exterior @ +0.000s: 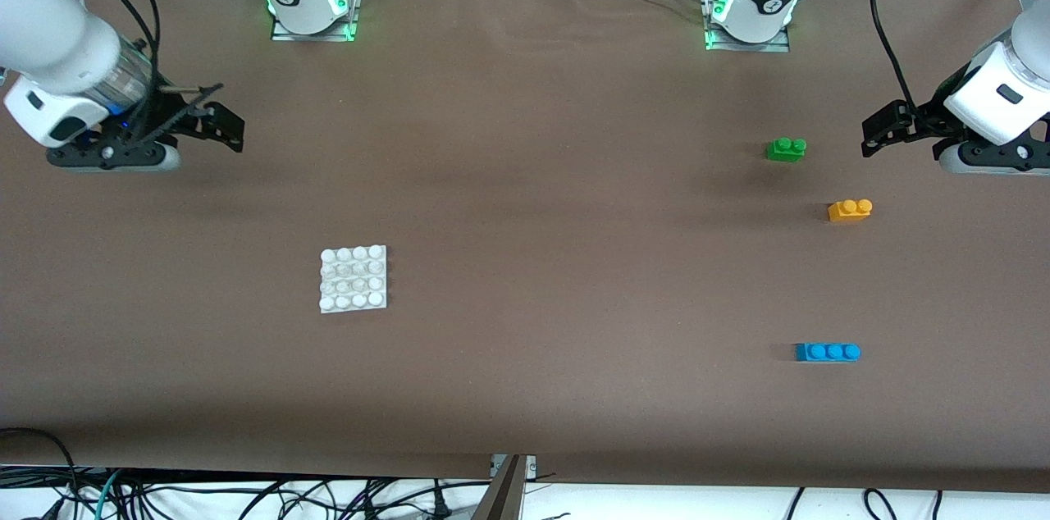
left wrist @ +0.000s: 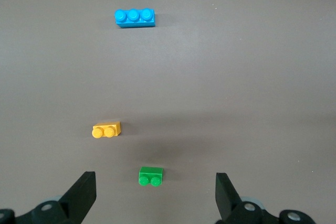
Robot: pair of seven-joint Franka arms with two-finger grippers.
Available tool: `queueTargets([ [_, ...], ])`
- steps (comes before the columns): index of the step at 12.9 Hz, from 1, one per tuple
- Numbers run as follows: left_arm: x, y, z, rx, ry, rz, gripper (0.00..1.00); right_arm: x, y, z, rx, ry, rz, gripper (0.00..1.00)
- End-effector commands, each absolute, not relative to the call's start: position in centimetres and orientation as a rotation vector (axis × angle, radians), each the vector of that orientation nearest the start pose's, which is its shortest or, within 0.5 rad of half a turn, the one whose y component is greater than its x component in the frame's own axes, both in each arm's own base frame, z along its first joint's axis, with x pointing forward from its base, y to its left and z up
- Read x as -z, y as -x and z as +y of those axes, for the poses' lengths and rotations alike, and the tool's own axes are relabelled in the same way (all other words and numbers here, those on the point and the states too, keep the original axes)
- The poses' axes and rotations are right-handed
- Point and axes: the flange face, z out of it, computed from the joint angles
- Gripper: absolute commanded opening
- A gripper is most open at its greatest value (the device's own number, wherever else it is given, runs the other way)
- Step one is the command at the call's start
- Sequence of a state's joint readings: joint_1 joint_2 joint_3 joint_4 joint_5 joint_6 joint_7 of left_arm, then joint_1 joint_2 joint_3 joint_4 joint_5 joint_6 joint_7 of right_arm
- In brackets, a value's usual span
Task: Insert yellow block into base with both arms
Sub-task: 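Reach the right gripper down to the white base plate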
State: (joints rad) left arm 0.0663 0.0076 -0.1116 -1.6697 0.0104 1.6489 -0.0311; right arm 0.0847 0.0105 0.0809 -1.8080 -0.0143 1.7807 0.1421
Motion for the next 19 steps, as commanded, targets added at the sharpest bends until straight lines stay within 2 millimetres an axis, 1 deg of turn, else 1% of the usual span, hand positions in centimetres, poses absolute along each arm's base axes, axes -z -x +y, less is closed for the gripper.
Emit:
queueTargets([
  [1,-58.4,-56.3,-2.2,-0.036,3.141,0.056,1.0,-47.0,-55.2,8.9,-0.031,3.154,-0.048,0.99],
  [3,-58.5,-56.3,-2.2,-0.034,3.141,0.056,1.0,-42.6,-56.5,8.6,-0.037,3.148,-0.052,0.99],
  [4,-58.4,-56.3,-2.2,-0.036,3.141,0.056,1.0,-40.4,-57.1,8.7,-0.005,3.141,-0.054,0.99],
  [6,-58.4,-56.3,-2.2,-0.036,3.141,0.056,1.0,-34.9,-57.7,8.9,0.074,3.121,-0.037,0.99],
  [7,-58.4,-56.3,-2.2,-0.036,3.141,0.056,1.0,-32.7,-58.3,9.1,0.077,3.112,-0.019,0.99],
  [10,-58.4,-56.3,-2.2,-0.036,3.141,0.056,1.0,-27.6,-59.5,9.4,0.085,3.09,0.053,0.99],
  [11,-58.4,-56.3,-2.2,-0.036,3.142,0.055,1.0,-26.1,-60.3,10.1,0.069,3.084,0.073,0.99],
  [12,-58.4,-56.3,-2.2,-0.036,3.141,0.056,1.0,-25.2,-61.0,11.4,0.062,3.072,0.091,0.99],
  [13,-58.5,-56.3,-2.2,-0.034,3.142,0.055,1.0,-24.4,-61.6,12.3,0.051,3.066,0.091,0.99],
  [16,-58.4,-56.3,-2.2,-0.036,3.142,0.055,1.0,-22.1,-62.7,13.0,0.026,3.062,0.083,0.99],
  [17,-58.4,-56.3,-2.2,-0.036,3.142,0.055,1.0,-21.4,-63.5,13.2,0.029,3.057,0.082,0.99],
  [19,-58.4,-56.3,-2.2,-0.036,3.142,0.055,1.0,-20.7,-64.6,13.6,0.041,3.051,0.068,0.99],
])
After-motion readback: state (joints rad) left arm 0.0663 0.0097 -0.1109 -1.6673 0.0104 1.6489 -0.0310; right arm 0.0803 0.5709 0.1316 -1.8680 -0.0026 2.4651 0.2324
